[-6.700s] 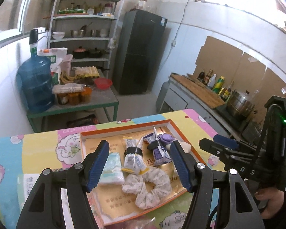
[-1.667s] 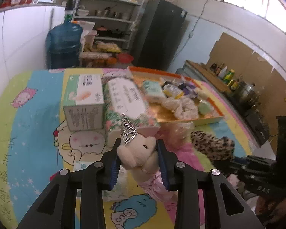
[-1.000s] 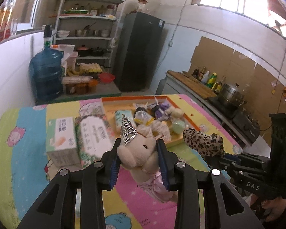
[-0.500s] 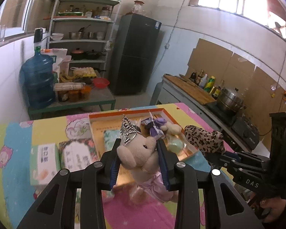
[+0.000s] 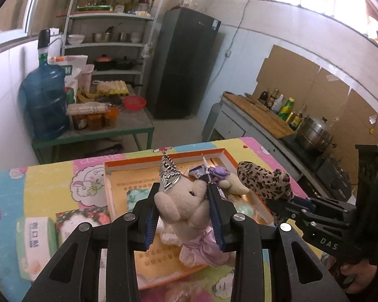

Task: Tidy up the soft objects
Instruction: 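Carry the bunny with left tool while right tool carries the scrunchie into the box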

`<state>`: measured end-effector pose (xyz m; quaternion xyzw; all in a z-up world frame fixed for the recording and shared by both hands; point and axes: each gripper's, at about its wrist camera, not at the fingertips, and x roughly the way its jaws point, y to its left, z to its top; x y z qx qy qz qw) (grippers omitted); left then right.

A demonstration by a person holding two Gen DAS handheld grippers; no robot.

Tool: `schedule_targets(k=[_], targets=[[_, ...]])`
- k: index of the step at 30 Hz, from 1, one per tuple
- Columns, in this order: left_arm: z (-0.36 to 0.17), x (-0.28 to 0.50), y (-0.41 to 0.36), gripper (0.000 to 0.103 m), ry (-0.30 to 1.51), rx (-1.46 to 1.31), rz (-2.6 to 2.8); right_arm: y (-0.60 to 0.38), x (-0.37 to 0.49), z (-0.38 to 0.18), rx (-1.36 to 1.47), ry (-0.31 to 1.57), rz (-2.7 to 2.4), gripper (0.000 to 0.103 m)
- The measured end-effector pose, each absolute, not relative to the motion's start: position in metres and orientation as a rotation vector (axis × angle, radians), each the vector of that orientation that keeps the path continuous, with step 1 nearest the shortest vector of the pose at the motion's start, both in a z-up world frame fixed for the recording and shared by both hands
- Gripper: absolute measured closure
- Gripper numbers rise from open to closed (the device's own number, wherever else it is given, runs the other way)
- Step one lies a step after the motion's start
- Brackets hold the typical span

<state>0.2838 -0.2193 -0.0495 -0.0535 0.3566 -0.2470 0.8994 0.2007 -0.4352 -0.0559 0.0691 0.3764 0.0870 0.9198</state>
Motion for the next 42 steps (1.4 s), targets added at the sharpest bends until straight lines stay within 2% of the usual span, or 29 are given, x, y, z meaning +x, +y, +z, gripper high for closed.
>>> schedule_targets(k=[16, 42], targets=[[-0.084, 0.342, -0.25, 0.066, 0.822, -0.091, -0.45, -0.461, 0.265, -0.091, 0.17, 0.824, 0.243, 0.083], [-0.119, 0.399, -0.255, 0.065, 0.907, -0.122, -0.354, -0.438, 0.3, -0.113, 0.087, 0.886, 0.328, 0.083]])
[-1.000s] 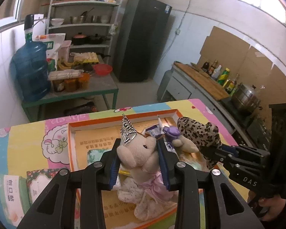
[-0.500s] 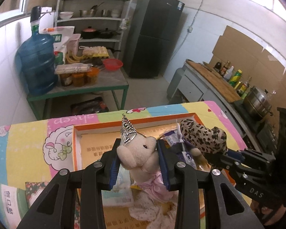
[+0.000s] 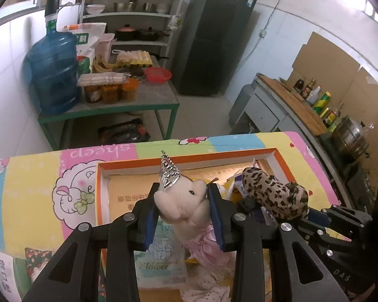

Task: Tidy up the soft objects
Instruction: 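Carry the bunny with left tool while right tool carries the scrunchie into the box, then open the left tool to drop the bunny while right tool releases the scrunchie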

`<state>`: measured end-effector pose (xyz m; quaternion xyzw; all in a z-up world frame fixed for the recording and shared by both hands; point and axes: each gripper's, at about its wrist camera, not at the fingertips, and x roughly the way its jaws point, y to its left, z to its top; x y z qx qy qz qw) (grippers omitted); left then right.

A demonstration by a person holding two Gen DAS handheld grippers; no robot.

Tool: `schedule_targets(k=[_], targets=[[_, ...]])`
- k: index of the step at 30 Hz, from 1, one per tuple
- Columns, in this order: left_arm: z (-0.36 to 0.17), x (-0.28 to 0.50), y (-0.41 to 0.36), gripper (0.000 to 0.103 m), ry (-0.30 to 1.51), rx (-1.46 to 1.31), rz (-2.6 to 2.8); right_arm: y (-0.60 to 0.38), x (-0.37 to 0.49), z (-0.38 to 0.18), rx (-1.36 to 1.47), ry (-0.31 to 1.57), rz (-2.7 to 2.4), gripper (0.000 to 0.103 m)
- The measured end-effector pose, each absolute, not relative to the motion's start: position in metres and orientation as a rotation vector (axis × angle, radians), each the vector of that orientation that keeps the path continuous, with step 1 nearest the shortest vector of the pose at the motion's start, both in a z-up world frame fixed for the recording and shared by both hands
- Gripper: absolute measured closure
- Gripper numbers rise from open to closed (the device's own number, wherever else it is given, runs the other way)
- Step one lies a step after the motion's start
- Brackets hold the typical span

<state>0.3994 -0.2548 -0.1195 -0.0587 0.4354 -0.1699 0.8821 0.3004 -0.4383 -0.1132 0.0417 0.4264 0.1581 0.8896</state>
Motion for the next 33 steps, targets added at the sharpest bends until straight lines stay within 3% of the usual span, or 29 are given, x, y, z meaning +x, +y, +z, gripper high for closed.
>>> schedule_targets(k=[18, 33], targets=[[-0.135, 0.404, -0.252, 0.063, 0.928, -0.117, -0.328, -0.426, 0.303, -0.127, 0.075, 0.909, 0.338, 0.082], [-0.127, 0.397, -0.255, 0.039, 0.922, -0.112, -0.383, -0.421, 0.303, -0.125, 0.083, 0.908, 0.328, 0.067]])
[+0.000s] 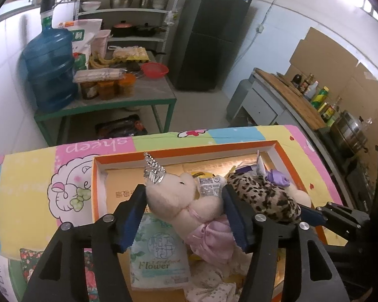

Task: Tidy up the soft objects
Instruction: 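Open the left tool to drop the bunny while right tool releases the scrunchie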

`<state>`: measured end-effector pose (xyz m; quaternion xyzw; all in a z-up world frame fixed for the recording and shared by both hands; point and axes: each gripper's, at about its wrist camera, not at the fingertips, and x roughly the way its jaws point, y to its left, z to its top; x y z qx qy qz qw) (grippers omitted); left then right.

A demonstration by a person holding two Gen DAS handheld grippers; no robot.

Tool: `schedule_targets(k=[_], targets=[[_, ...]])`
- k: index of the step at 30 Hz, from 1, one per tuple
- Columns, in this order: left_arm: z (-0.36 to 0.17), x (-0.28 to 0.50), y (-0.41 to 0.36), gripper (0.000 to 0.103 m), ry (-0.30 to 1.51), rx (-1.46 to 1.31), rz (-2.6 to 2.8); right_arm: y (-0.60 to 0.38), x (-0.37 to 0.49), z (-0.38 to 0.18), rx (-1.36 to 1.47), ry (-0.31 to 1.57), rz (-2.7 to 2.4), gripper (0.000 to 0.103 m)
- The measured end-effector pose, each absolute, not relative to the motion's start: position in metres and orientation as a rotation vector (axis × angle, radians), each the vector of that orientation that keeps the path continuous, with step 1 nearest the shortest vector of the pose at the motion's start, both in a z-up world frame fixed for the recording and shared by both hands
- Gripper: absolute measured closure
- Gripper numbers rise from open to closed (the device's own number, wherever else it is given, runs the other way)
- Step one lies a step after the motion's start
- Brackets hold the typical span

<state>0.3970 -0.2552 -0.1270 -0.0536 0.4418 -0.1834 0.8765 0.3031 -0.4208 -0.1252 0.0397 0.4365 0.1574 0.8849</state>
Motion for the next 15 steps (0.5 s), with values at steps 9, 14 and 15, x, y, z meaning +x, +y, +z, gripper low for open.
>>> schedule_targets(k=[9, 14, 15], targets=[[-0.116, 0.387, -0.253, 0.036, 0.898, -0.111, -0.403, -0.423, 0.293, -0.116, 0.09, 0.886, 0.309, 0.06], [-0.108, 0.38, -0.25, 0.036, 0.881, -0.111, -0.409, -0.423, 0.285, -0.108, 0.092, 0.871, 0.297, 0.059], [-0.107, 0.379, -0.249, 0.036, 0.876, -0.112, -0.41, -0.423, 0.284, -0.106, 0.093, 0.867, 0.295, 0.059]])
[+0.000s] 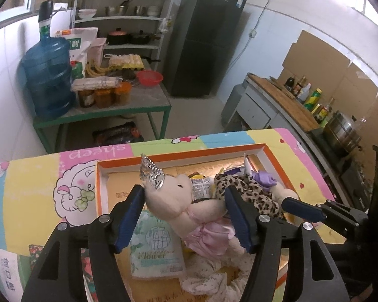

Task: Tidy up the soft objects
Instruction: 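Open the left tool to drop the bunny while right tool releases the scrunchie, then withdraw both tools from the box toward the remaining items on the table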

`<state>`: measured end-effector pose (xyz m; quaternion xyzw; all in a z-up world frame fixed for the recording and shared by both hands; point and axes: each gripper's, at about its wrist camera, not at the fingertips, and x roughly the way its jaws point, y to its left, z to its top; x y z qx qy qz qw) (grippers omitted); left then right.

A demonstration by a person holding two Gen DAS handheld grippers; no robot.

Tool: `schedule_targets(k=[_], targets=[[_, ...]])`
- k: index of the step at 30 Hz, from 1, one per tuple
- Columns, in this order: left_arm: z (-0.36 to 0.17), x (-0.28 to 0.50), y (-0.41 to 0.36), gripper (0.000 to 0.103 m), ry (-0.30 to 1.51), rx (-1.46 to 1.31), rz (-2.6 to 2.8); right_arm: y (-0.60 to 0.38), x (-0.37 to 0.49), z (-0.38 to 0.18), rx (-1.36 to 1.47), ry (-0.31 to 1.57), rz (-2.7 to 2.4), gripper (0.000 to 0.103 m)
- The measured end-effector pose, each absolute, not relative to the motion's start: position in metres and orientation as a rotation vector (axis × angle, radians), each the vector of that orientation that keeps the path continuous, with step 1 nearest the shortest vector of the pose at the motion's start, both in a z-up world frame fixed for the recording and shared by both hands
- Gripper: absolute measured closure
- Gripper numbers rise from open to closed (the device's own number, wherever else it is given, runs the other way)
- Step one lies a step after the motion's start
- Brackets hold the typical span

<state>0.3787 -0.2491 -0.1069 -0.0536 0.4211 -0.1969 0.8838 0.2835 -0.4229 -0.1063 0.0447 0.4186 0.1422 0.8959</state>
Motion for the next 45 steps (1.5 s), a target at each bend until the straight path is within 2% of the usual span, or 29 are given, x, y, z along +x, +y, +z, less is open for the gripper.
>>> schedule_targets(k=[26, 45], targets=[[-0.059, 0.336, -0.214, 0.036, 0.775, -0.15, -0.485, -0.406, 0.234, -0.061, 0.083, 0.791, 0.222, 0.059], [-0.033, 0.271, -0.152, 0.036, 0.708, -0.148, -0.489, -0.361, 0.179, -0.033, 0.061, 0.744, 0.197, 0.059]])
